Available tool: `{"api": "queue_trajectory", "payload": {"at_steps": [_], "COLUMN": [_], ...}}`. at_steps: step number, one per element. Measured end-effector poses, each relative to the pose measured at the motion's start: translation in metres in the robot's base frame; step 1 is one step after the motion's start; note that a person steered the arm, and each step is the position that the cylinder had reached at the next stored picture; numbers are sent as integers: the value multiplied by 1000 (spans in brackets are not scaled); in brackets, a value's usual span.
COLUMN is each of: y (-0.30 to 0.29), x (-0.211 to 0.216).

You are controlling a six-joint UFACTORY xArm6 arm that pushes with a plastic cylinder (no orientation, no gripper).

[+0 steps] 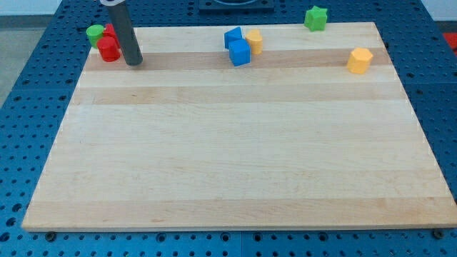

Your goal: Push the red circle below the green circle

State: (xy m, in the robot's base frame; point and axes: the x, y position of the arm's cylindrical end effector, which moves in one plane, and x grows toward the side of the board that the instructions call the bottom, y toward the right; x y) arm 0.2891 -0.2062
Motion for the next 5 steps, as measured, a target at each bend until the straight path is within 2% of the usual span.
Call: {"api": "queue_trajectory", "payload": {"at_steps": [2, 5], "y": [-22, -59], "x": [-13, -3]}}
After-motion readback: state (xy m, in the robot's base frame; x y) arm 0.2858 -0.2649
